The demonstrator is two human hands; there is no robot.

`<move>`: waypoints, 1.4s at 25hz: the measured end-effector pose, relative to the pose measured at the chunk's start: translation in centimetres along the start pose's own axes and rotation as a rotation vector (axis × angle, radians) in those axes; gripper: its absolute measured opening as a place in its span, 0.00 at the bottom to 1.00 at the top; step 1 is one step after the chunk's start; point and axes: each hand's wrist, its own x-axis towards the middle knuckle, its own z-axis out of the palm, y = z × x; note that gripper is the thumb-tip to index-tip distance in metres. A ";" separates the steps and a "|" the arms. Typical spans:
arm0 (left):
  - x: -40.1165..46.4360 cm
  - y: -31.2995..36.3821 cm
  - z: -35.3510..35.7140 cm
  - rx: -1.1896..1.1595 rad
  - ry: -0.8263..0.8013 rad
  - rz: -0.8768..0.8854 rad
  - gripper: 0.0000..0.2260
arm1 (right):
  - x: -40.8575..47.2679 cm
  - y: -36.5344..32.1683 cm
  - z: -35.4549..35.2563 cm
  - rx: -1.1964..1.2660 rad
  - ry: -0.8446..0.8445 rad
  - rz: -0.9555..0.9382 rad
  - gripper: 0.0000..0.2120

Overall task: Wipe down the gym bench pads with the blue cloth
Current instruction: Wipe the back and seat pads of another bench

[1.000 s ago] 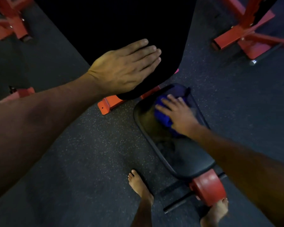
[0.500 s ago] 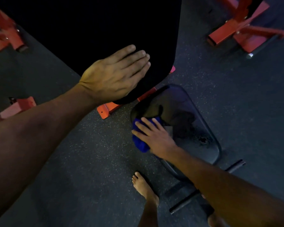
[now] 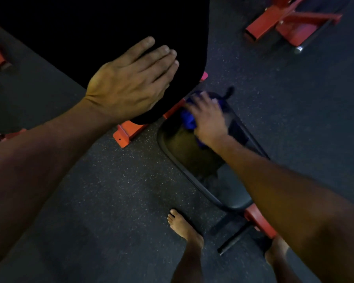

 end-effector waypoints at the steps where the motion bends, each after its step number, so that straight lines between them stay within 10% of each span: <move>1: 0.2 0.3 0.3 -0.053 -0.001 -0.043 0.19 | -1.6 -1.5 0.2 0.004 -0.059 -0.107 0.37; 4: 0.2 5.0 1.2 -0.349 -0.156 -0.049 0.24 | -7.7 -4.1 -0.1 0.217 -0.235 -0.174 0.35; 11: 3.2 17.3 7.7 -0.767 -0.535 -0.168 0.28 | -20.3 1.8 0.2 0.498 0.258 0.586 0.41; 18: 0.8 19.7 12.7 -0.697 -0.352 -0.144 0.30 | -11.5 2.1 4.3 0.174 0.202 0.869 0.38; 24: 0.8 19.8 12.4 -0.720 -0.351 -0.150 0.30 | -18.2 -8.7 7.6 0.164 0.219 0.666 0.44; 32: 0.4 19.8 13.2 -0.759 -0.314 -0.166 0.29 | -14.9 2.7 4.2 0.251 0.362 1.120 0.36; 35: 0.5 19.8 13.0 -0.731 -0.310 -0.161 0.30 | -11.3 -1.8 4.5 0.196 0.312 0.971 0.38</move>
